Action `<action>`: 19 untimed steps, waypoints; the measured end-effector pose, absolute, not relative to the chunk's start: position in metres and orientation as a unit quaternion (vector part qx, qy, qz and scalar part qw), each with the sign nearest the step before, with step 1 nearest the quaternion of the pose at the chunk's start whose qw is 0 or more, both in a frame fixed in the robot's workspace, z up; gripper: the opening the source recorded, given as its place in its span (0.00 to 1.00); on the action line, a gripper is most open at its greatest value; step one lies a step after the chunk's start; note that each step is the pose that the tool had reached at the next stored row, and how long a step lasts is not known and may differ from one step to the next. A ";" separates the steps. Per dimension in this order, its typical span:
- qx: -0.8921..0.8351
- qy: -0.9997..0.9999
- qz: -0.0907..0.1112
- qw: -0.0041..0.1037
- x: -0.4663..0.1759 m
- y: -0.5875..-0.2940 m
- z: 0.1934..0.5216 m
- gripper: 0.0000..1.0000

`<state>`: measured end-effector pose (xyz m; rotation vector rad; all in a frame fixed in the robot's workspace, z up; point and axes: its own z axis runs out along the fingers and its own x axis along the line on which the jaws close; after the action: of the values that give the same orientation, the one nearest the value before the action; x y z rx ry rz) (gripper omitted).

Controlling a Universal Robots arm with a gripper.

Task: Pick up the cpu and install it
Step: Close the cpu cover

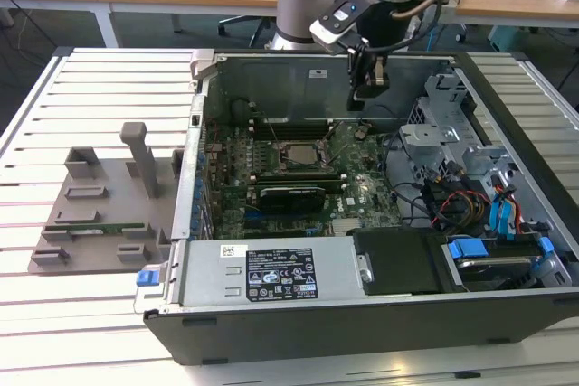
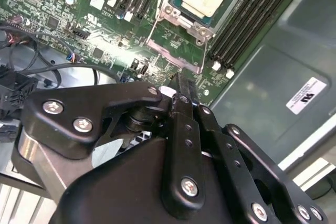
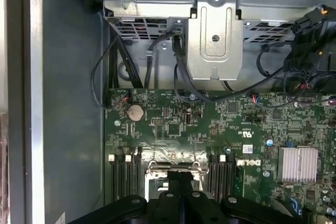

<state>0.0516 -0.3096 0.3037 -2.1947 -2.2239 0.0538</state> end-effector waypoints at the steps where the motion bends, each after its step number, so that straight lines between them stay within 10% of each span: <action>1: -0.702 -0.712 0.017 0.008 0.052 -0.310 0.302 0.11; 19: -0.702 -0.712 0.017 0.008 0.066 -0.310 0.259 0.11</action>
<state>0.0658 -0.3095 0.2595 -2.1948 -2.2238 0.0537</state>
